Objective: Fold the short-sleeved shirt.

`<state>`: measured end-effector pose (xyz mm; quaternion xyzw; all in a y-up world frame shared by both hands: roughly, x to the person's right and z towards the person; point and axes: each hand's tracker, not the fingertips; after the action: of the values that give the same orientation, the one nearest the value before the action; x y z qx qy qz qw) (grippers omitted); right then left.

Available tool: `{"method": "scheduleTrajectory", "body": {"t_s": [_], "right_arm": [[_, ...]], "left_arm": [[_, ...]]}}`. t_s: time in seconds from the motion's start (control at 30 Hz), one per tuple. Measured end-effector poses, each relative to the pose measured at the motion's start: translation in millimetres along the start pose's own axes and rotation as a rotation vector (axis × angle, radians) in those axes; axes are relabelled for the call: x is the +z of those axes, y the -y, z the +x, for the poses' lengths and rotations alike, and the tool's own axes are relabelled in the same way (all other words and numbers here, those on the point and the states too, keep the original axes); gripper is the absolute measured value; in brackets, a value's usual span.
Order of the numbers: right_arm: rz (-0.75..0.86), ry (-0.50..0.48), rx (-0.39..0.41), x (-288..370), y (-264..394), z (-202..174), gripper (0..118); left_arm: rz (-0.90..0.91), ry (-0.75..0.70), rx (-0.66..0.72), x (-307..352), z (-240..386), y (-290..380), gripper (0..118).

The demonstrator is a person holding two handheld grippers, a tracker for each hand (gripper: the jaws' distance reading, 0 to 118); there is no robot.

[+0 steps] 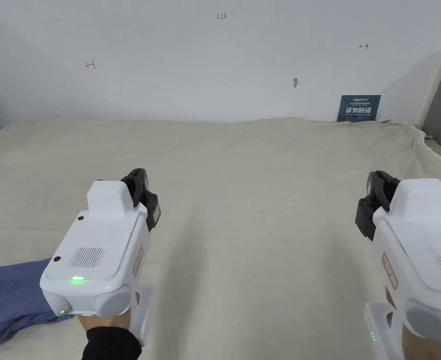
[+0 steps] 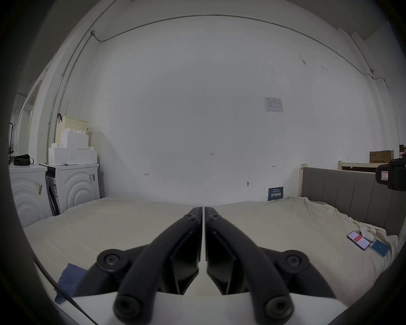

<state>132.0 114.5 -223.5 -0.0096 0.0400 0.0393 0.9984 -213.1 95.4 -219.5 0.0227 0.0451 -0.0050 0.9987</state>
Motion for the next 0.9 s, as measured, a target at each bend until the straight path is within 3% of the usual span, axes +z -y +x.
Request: {"method": "scheduleTrajectory", "body": {"t_s": [0.03, 0.07, 0.13, 0.2, 0.27, 0.3, 0.9], "right_arm": [[0.000, -0.002, -0.003, 0.0, 0.1, 0.5, 37], [-0.002, 0.000, -0.004, 0.0, 0.1, 1.3, 57], [-0.009, 0.000, -0.007, -0.1, 0.0, 2.6, 64], [-0.007, 0.000, -0.010, 0.2, 0.7, 3.4, 94], [-0.009, -0.001, -0.016, 0.8, 1.1, 4.2, 110], [-0.007, -0.002, -0.020, 1.1, 1.4, 4.6, 114], [0.004, 0.007, -0.036, 1.4, 1.5, 7.3, 118]], "left_arm": [[0.001, -0.002, 0.002, 0.0, -0.4, 0.2, 31], [0.000, -0.005, 0.004, -0.1, -0.8, 0.2, 56], [0.000, -0.018, 0.011, 0.1, -2.0, 0.9, 62], [0.005, -0.023, 0.025, 0.6, -3.5, 0.8, 92], [0.014, -0.029, 0.031, 1.8, -4.2, 0.6, 113], [0.017, -0.028, 0.031, 2.3, -4.9, 0.3, 117], [0.040, -0.023, -0.015, 3.6, -0.1, -0.7, 118]]}}
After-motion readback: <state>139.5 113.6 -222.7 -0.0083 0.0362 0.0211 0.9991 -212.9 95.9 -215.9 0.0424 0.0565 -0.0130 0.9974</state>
